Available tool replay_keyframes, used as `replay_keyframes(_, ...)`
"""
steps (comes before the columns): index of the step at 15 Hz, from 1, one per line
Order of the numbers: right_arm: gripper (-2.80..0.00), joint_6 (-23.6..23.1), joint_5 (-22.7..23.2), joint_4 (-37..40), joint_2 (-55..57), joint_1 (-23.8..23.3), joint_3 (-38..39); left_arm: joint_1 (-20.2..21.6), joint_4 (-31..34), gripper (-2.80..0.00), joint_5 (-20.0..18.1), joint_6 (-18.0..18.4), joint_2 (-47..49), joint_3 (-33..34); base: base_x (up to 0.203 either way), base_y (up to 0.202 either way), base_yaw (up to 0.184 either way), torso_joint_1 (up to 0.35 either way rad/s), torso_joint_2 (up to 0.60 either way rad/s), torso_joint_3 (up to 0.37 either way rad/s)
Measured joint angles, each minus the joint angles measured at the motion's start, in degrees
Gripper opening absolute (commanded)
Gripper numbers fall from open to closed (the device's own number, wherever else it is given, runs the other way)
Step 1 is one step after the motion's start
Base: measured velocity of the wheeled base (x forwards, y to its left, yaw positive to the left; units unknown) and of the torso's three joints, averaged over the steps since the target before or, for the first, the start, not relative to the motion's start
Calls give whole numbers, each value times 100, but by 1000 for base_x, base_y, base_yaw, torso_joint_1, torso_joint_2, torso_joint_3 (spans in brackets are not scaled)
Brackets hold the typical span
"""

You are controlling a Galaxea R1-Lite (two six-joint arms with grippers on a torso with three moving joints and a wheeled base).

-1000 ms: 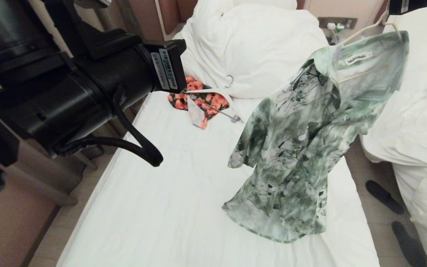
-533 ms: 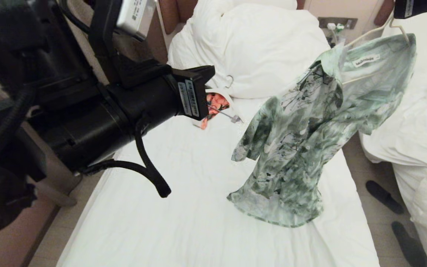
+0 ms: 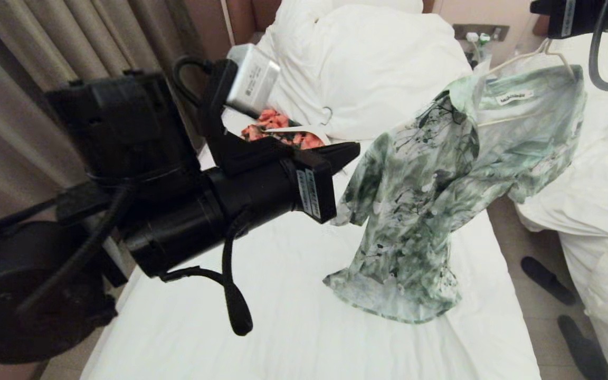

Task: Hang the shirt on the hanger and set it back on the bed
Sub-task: Take the clothes hanger out of the clothes

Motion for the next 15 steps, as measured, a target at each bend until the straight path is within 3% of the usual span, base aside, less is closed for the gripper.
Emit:
replay_keyframes(2,-280,19,8,-7,33,0,0,-40,-379,-280,39,8,342,30,0,0,0,0,0,0)
replay_keyframes(3,-280,19,8,-2,44,0,0,-39,-584,0,83,11,520,35,0,0,0,0,0,0)
replay_keyframes(9,-280,19,11,103,38,67,11,177,-1090,0,210,49,1186,-41,0,0,0,0,0,0)
replay_keyframes(15,-280,11,18,105,29,116,-15,359,-1679,0,227,321,1514,-55,0,0,0,0,0,0)
